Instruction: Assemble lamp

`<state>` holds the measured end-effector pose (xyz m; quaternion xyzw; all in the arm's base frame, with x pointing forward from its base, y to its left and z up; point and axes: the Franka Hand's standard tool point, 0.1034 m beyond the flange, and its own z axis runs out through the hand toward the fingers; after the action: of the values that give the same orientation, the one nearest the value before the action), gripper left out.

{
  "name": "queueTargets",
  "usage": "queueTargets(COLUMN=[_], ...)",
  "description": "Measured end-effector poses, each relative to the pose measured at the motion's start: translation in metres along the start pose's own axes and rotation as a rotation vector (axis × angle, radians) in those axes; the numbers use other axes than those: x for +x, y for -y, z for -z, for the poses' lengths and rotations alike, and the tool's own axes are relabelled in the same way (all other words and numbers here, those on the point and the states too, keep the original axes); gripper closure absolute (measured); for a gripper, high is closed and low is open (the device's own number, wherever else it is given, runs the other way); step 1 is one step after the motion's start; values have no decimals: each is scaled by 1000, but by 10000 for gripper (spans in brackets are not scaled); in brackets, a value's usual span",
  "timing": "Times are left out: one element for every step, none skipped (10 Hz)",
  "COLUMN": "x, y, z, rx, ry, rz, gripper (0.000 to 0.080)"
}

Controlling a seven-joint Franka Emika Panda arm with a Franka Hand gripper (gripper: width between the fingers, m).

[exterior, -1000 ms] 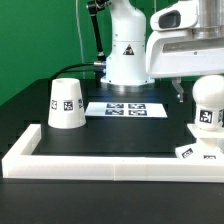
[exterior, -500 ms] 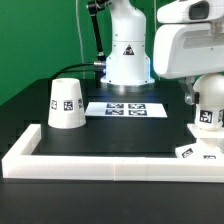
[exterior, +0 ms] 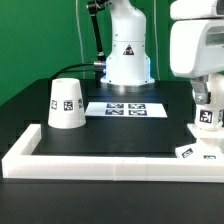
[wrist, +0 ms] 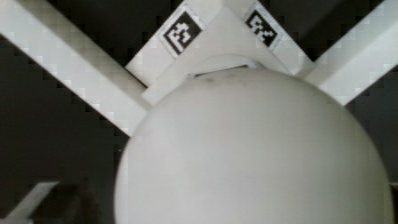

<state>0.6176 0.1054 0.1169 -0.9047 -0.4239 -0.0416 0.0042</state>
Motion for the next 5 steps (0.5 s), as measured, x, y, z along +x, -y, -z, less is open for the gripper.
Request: queueTargets(x=[-2, -3, -4, -4, -5], y=[0, 0, 0, 0, -1], z=[-1, -2, -2, -2, -3], rx=[-2, -3, -6, -11, -15], ry=[6, 12, 17, 24, 35], rz=[86, 147, 195, 243, 290], gripper=[101, 101, 101, 101, 101])
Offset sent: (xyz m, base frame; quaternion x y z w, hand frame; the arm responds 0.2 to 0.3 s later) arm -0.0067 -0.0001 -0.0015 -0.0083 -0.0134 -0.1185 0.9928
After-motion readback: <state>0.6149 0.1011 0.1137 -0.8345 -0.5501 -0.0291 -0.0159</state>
